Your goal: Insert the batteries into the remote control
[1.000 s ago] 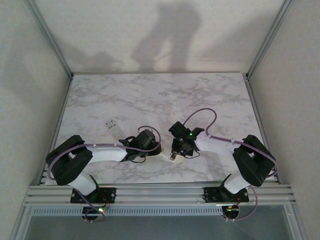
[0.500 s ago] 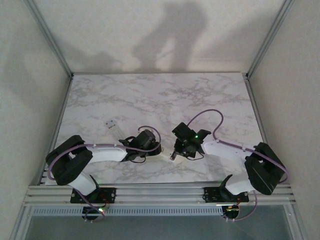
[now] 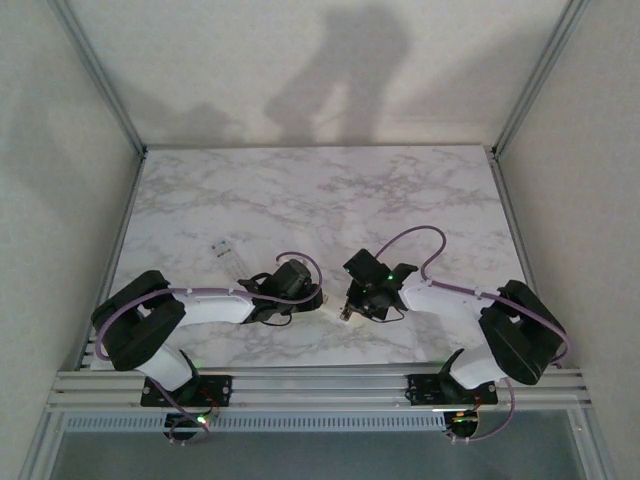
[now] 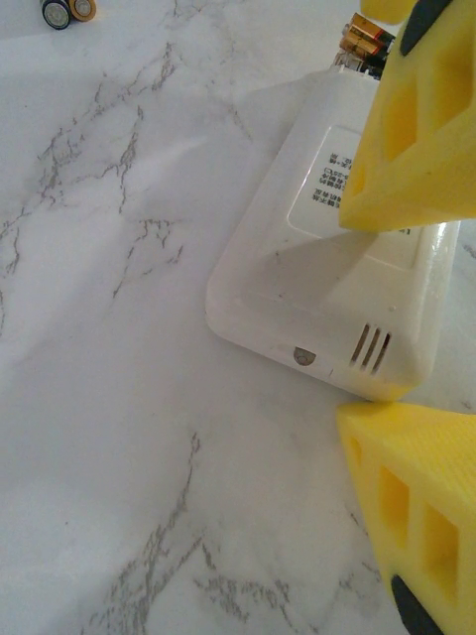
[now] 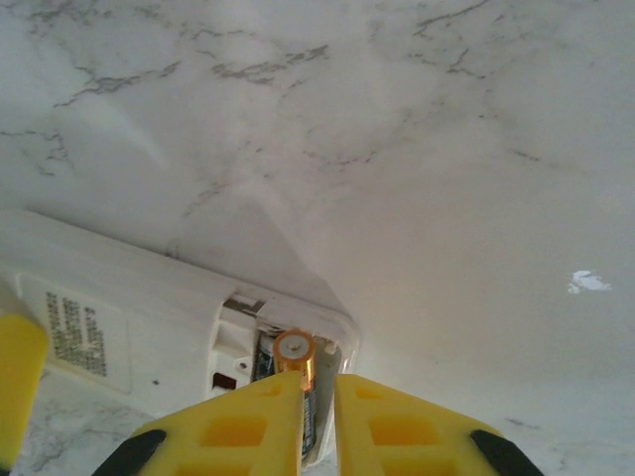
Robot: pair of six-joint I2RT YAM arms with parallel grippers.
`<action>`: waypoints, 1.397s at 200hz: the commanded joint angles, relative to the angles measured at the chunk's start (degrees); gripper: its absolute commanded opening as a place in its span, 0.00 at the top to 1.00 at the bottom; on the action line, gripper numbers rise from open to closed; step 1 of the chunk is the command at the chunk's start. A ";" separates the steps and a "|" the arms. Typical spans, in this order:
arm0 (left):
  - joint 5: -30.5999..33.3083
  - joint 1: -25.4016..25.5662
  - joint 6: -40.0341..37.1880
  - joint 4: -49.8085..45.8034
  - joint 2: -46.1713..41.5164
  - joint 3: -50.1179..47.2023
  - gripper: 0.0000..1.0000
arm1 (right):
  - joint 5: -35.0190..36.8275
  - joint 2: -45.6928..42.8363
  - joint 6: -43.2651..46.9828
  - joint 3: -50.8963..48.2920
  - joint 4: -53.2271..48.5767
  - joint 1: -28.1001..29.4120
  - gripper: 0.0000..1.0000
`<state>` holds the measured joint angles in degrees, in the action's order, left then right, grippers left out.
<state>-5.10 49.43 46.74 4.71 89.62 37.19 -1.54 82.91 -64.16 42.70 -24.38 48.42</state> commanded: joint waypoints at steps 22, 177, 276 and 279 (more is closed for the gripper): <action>-3.63 1.72 0.47 1.83 0.90 -0.19 0.52 | 1.91 1.61 0.04 2.22 -0.73 0.42 0.86; -3.68 1.72 0.29 1.49 1.15 0.25 0.52 | 5.00 1.14 2.54 6.03 -5.34 0.35 0.84; -3.65 1.72 0.41 1.97 1.23 -0.03 0.52 | 2.69 3.49 2.99 4.89 -4.59 0.57 0.87; -3.63 1.72 0.37 2.02 1.30 -0.02 0.52 | 2.75 3.48 2.99 4.95 -4.68 0.61 0.87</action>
<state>-5.15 49.47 46.74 4.91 89.65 37.19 1.41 86.19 -62.13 47.55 -28.10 48.42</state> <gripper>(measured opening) 0.483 0.134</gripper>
